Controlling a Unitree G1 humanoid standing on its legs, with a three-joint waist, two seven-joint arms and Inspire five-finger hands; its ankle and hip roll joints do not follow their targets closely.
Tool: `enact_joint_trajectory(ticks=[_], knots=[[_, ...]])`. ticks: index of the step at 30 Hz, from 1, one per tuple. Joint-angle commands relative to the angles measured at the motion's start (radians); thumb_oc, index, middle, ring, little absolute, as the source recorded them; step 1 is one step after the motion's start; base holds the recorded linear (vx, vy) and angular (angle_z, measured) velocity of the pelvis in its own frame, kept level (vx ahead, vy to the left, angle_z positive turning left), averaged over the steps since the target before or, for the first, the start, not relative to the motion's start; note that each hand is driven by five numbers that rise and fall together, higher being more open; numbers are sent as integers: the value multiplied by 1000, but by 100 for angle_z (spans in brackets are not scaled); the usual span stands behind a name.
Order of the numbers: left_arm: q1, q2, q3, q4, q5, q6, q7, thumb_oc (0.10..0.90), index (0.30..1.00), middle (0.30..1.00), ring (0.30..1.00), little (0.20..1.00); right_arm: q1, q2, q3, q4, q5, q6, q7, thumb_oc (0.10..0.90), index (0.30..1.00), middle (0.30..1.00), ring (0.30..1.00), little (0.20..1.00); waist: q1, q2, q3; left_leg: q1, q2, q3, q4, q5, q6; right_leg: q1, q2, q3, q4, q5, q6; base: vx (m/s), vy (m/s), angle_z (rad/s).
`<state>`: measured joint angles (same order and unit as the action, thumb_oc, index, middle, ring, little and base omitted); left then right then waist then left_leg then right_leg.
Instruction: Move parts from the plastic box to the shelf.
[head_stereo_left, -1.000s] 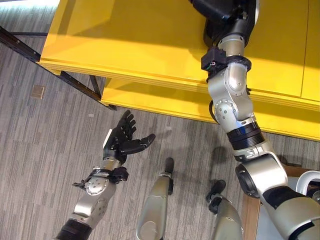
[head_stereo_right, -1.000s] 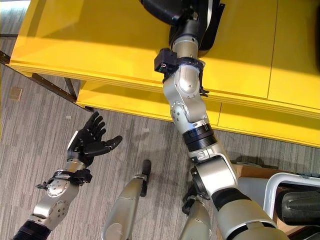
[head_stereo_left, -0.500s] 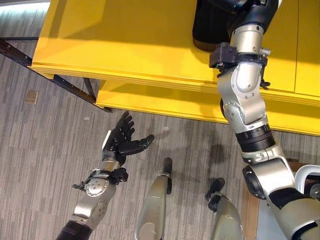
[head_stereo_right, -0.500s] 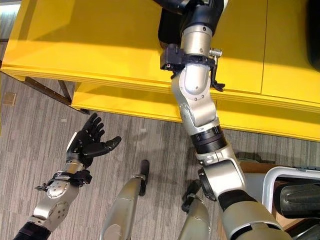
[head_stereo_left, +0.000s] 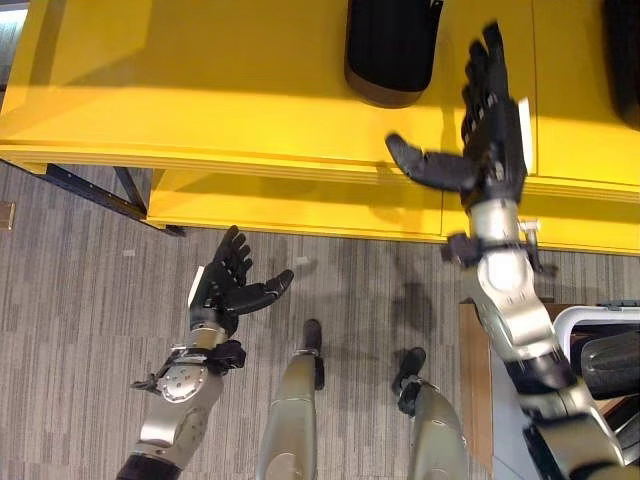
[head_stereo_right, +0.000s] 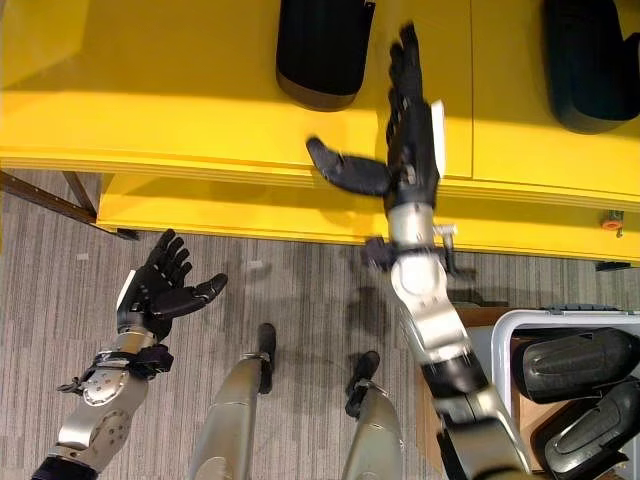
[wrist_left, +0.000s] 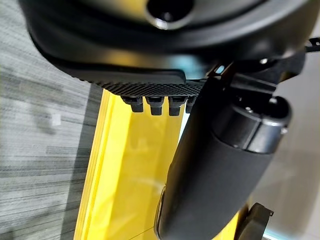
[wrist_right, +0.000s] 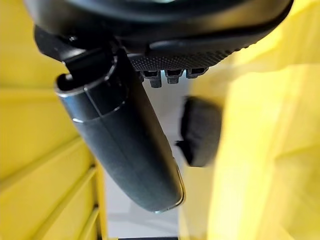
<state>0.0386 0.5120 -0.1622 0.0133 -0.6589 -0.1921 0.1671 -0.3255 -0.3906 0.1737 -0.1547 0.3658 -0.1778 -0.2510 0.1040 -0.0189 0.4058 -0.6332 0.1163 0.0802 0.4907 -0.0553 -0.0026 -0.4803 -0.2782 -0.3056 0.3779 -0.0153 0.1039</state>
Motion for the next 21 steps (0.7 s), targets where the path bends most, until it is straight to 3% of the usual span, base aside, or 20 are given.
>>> enact_joint_trajectory(ticks=[1, 9, 11, 15, 16, 21], knots=[[24, 13, 24, -124, 39, -62, -40, 900, 1000, 1000, 1000, 1000, -11, -19, -78, -161, 131, -151, 113, 900, 1000, 1000, 1000, 1000, -24, -21, -72, 58, 28, -57, -56, -32, -48, 111, 48, 44, 23, -116, -6, 0, -20, -8], [88, 5, 57, -117, 38, -69, -96, 900, 1000, 1000, 1000, 1000, 222, -48, -125, -219, 203, -135, 242, 900, 1000, 1000, 1000, 1000, -70, -47, -109, 173, 53, -28, -159, 9, -63, 189, 67, 51, -81, -79, 6, 29, -15, -17], [111, -9, 84, -109, 34, -71, -109, 900, 1000, 1000, 1000, 1000, 319, -57, -144, -219, 224, -119, 290, 900, 1000, 1000, 1000, 1000, -91, -53, -135, 243, 67, -5, -224, 33, -70, 236, 71, 53, -137, -56, 15, 65, 10, -16], [148, -28, 114, -105, 41, -69, -134, 900, 1000, 1000, 1000, 1000, 415, -73, -179, -209, 217, -90, 327, 900, 1000, 1000, 1000, 1000, -107, -51, -176, 326, 67, 21, -312, 62, -82, 296, 77, 56, -214, -34, 24, 72, 14, -23], [169, -47, 125, -97, 46, -62, -145, 900, 1000, 1000, 1000, 1000, 463, -62, -198, -180, 214, -72, 333, 900, 1000, 1000, 1000, 1000, -115, -46, -210, 381, 64, 40, -379, 84, -89, 336, 82, 55, -265, -14, 32, 97, 25, -11], [193, -80, 138, -80, 58, -57, -153, 900, 1000, 1000, 1000, 1000, 519, -17, -191, -118, 203, -45, 341, 900, 1000, 1000, 1000, 1000, -123, -33, -263, 461, 61, 69, -481, 120, -93, 389, 90, 58, -334, 16, 41, 65, 32, -3]])
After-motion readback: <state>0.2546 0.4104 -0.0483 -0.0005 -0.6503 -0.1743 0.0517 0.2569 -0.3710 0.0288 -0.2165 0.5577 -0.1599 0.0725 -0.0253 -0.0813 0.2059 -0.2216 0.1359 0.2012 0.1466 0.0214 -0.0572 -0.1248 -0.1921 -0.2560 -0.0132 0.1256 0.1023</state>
